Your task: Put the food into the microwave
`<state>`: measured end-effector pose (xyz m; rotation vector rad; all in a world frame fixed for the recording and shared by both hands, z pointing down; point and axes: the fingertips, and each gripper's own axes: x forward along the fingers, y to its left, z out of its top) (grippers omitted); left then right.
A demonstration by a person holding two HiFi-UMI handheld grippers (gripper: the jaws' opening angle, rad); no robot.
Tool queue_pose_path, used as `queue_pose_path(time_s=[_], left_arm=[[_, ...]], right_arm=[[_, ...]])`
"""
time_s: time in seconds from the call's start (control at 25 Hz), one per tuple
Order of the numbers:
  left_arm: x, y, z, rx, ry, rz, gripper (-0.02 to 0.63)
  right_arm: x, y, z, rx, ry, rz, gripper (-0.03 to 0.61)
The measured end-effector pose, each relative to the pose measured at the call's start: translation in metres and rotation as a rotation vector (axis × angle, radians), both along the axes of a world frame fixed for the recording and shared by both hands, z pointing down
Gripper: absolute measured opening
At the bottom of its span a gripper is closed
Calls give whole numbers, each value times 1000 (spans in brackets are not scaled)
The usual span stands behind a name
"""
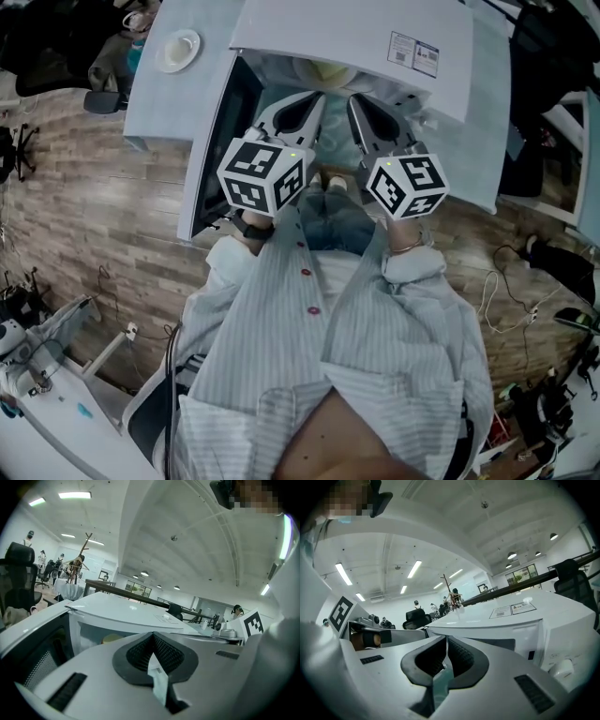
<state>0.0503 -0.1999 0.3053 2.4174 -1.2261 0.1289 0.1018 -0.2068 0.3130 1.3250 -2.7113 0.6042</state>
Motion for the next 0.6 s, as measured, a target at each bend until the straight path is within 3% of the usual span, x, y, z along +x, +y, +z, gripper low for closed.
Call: queue_pose_path(time_s=[0.6], left_arm=[[27,-2,1,-14,-14,37,9]], right_arm=[[23,-3,-1,12,-4,-18,34]])
